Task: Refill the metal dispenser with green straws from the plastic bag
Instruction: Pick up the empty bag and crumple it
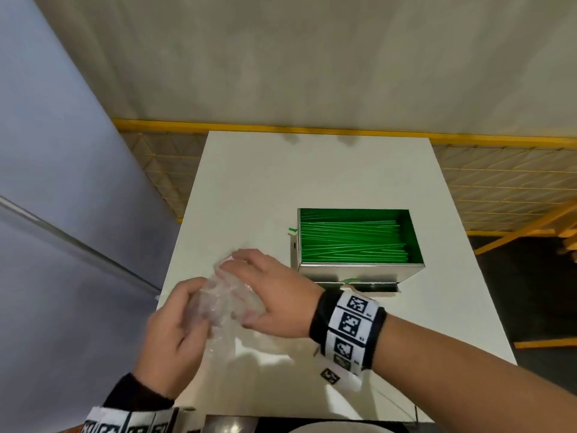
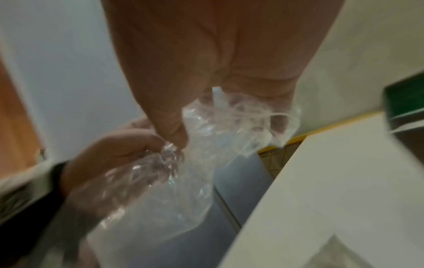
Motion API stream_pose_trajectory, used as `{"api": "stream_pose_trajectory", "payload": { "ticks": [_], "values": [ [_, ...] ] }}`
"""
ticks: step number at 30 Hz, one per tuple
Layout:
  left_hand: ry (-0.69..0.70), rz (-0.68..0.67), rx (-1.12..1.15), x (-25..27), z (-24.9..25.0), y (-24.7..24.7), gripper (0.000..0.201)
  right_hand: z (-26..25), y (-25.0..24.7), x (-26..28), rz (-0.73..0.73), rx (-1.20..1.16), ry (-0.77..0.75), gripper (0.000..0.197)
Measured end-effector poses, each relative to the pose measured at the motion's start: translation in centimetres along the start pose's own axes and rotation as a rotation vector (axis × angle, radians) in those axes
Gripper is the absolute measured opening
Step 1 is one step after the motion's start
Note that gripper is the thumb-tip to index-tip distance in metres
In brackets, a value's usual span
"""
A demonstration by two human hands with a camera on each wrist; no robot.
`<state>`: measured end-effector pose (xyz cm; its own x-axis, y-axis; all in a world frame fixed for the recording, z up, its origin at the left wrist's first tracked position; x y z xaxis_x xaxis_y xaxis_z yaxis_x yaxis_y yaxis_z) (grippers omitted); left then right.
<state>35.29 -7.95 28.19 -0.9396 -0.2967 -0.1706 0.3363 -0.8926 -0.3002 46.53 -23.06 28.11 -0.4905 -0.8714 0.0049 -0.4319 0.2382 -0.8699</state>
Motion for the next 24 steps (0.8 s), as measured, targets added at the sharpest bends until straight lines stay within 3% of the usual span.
{"api": "stream_pose_trajectory", "payload": {
  "ticks": [2,4,6,8,10,12,14,16,18,20,22,24],
  "values": [
    [0.217,-0.016,-0.188,-0.4,3.0,-0.1,0.034,-0.9,-0.6,-2.1,0.041,-0.282,0.121,0.033],
    [0.325,-0.084,-0.385,-0.5,3.3,0.1,0.071,-2.0,-1.5,-3.5,0.003,-0.585,0.273,0.017],
    [0.332,-0.152,-0.4,-0.8,2.7,0.4,0.095,-3.3,-2.1,-4.1,-0.09,-0.79,0.313,0.015],
    [0.367,-0.163,-0.313,-0.9,2.7,0.7,0.082,-4.2,-2.1,-4.1,-0.186,-0.932,0.288,0.016],
    [0.396,-0.102,-0.218,-1.2,2.9,0.4,0.053,-3.8,-1.9,-3.5,-0.25,-1.132,0.307,0.018],
    [0.455,0.038,-0.182,-1.7,3.0,-0.7,0.025,-3.1,-1.9,-2.7,-0.271,-1.365,0.33,0.02],
    [0.468,0.24,-0.106,-2.3,3.4,-1.9,0.005,-2.1,-2.3,-1.9,-0.191,-1.491,0.388,0.029],
    [0.42,0.427,0.04,-3.0,4.3,-2.3,0.014,-1.5,-2.3,-1.7,-0.092,-1.568,0.469,0.052],
    [0.369,0.483,0.191,-4.0,5.7,-1.3,0.023,-2.2,-2.6,-2.0,-0.133,-1.603,0.422,0.064],
    [0.309,0.46,0.354,-5.1,7.1,0.7,0.024,-3.5,-3.2,-2.2,-0.178,-1.573,0.314,0.052],
    [0.253,0.39,0.451,-6.1,7.8,2.5,0.022,-4.1,-4.4,-2.2,-0.13,-1.555,0.267,0.039],
    [0.288,0.248,0.273,-7.2,7.3,3.5,0.026,-3.8,-5.8,-1.7,-0.079,-1.541,0.205,0.022]
  ]
}}
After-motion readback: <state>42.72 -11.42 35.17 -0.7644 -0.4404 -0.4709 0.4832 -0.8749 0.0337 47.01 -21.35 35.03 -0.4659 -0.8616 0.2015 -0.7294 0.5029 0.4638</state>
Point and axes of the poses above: each hand's wrist, its own x-axis away from the middle knuckle, its own y-axis out of the palm, z = x × y, the point moved 2 cm from there along -x, towards the middle knuckle, and after that the axes turned 14 degrees about x, right-handed, at the moved point
